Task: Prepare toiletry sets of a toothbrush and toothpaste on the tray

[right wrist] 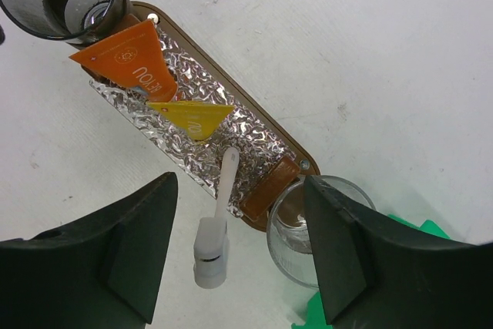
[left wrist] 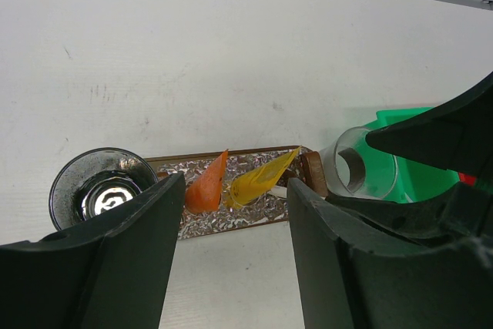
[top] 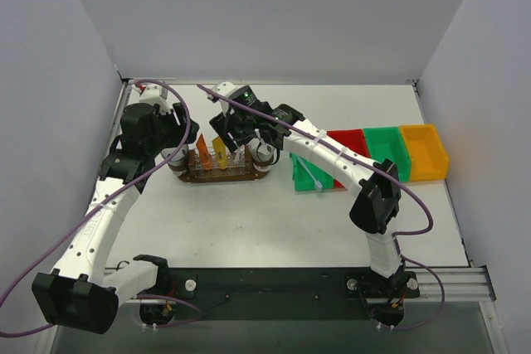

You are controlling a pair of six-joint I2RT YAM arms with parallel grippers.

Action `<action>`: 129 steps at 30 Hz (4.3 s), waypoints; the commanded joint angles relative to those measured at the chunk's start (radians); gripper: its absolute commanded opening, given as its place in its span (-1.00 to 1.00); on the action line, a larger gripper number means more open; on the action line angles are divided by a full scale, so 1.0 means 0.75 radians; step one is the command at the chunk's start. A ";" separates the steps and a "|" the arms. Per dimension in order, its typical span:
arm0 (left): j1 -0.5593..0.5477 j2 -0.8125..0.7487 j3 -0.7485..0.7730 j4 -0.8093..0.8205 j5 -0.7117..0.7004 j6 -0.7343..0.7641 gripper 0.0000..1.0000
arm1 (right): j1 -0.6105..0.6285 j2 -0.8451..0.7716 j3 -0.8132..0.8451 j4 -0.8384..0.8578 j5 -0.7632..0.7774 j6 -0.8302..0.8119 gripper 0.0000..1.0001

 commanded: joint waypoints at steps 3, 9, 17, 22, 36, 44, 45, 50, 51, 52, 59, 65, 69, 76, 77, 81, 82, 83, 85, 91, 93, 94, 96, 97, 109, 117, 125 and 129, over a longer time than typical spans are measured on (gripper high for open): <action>-0.011 -0.021 0.020 0.021 0.014 0.005 0.31 | -0.004 -0.063 0.002 0.032 0.034 0.031 0.29; -0.013 -0.021 0.028 0.012 0.010 0.005 0.31 | -0.022 -0.165 0.008 0.032 0.036 0.099 0.32; -0.013 -0.007 0.042 0.023 0.034 0.011 0.31 | -0.183 -0.504 -0.267 0.020 0.020 0.266 0.24; -0.031 0.005 0.058 0.039 0.055 0.036 0.31 | -0.345 -0.699 -0.556 -0.054 -0.079 0.365 0.12; -0.084 0.030 0.112 0.049 0.114 0.070 0.31 | -0.495 -0.621 -0.861 -0.228 -0.218 0.254 -0.17; -0.089 0.026 0.126 0.057 0.169 0.074 0.31 | -0.544 -0.452 -0.855 -0.175 -0.224 0.181 -0.24; -0.087 0.024 0.126 0.057 0.169 0.076 0.31 | -0.552 -0.441 -0.857 -0.168 -0.226 0.179 -0.24; -0.087 0.030 0.138 0.053 0.171 0.087 0.30 | -0.570 -0.380 -0.863 -0.130 -0.244 0.170 -0.27; -0.087 0.034 0.140 0.053 0.173 0.087 0.31 | -0.572 -0.370 -0.863 -0.123 -0.254 0.172 -0.28; -0.087 0.034 0.140 0.051 0.176 0.087 0.31 | -0.570 -0.352 -0.859 -0.121 -0.257 0.172 -0.28; -0.089 0.036 0.146 0.053 0.180 0.085 0.31 | -0.570 -0.280 -0.855 -0.076 -0.279 0.187 -0.31; -0.089 0.040 0.148 0.055 0.184 0.085 0.31 | -0.570 -0.241 -0.849 -0.048 -0.287 0.191 -0.32; -0.089 0.042 0.151 0.055 0.184 0.081 0.31 | -0.570 -0.212 -0.845 -0.037 -0.295 0.199 -0.35; -0.089 0.040 0.153 0.053 0.188 0.081 0.31 | -0.570 -0.178 -0.851 -0.023 -0.289 0.199 -0.37; -0.093 0.042 0.151 0.053 0.190 0.081 0.31 | -0.572 -0.175 -0.851 -0.023 -0.291 0.199 -0.43; -0.091 0.038 0.151 0.053 0.188 0.085 0.31 | -0.572 -0.184 -0.859 -0.023 -0.300 0.201 -0.62; -0.091 0.038 0.153 0.053 0.190 0.087 0.31 | -0.572 -0.186 -0.857 -0.027 -0.302 0.203 -0.67; -0.091 0.038 0.151 0.055 0.190 0.087 0.31 | -0.570 -0.188 -0.857 -0.029 -0.308 0.203 -0.76; -0.091 0.038 0.148 0.055 0.192 0.087 0.31 | -0.570 -0.196 -0.855 -0.037 -0.312 0.205 -0.87; -0.091 0.032 0.144 0.064 0.200 0.093 0.31 | -0.576 -0.210 -0.845 -0.052 -0.324 0.228 -1.00; -0.091 0.034 0.144 0.064 0.204 0.095 0.31 | -0.583 -0.224 -0.836 -0.064 -0.330 0.232 -1.00; -0.091 0.030 0.144 0.062 0.208 0.097 0.31 | -0.583 -0.233 -0.832 -0.078 -0.326 0.236 -1.00; -0.091 0.030 0.140 0.070 0.227 0.103 0.31 | -0.585 -0.267 -0.828 -0.093 -0.322 0.240 -1.00; -0.093 0.028 0.138 0.074 0.235 0.109 0.31 | -0.595 -0.282 -0.826 -0.109 -0.324 0.244 -1.00; -0.176 0.048 0.110 0.174 0.650 0.299 0.25 | -0.638 -0.503 -0.861 -0.189 -0.314 0.281 -1.00; -0.238 0.034 0.036 0.090 0.775 0.314 0.03 | -0.642 -0.537 -0.824 -0.191 -0.314 0.311 -1.00; -0.252 0.095 0.003 0.064 0.791 0.320 -0.05 | -0.640 -0.544 -0.826 -0.191 -0.322 0.330 -1.00; -0.258 0.171 0.020 0.082 0.816 0.328 -0.06 | -0.640 -0.544 -0.826 -0.189 -0.324 0.336 -1.00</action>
